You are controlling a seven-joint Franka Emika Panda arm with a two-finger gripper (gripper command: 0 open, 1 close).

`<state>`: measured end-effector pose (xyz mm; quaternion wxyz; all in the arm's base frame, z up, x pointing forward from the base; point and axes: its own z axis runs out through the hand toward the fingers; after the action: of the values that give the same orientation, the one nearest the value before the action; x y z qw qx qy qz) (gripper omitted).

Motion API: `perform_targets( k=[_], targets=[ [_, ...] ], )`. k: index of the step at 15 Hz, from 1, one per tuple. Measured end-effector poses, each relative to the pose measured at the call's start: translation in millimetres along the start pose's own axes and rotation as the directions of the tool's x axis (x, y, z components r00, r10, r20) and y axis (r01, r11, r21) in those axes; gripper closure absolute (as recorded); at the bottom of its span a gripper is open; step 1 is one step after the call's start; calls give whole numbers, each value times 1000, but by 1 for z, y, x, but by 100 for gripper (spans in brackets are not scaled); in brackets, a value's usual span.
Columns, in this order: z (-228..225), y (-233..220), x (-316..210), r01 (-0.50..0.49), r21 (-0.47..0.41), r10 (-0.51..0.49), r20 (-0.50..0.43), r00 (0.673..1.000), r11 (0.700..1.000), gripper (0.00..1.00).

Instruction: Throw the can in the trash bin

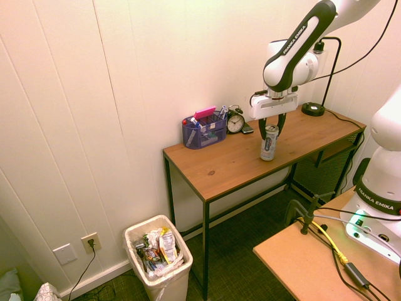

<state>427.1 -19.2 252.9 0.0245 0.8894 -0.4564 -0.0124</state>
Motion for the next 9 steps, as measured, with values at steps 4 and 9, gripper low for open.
perform_targets(
  k=[4, 9],
  targets=[
    [-6, -5, -4, 13, 10, -13, -10, 1000, 1000, 100],
    [-91, -68, -62, 101, 76, -93, -91, 991, 992, 100]
  ],
)
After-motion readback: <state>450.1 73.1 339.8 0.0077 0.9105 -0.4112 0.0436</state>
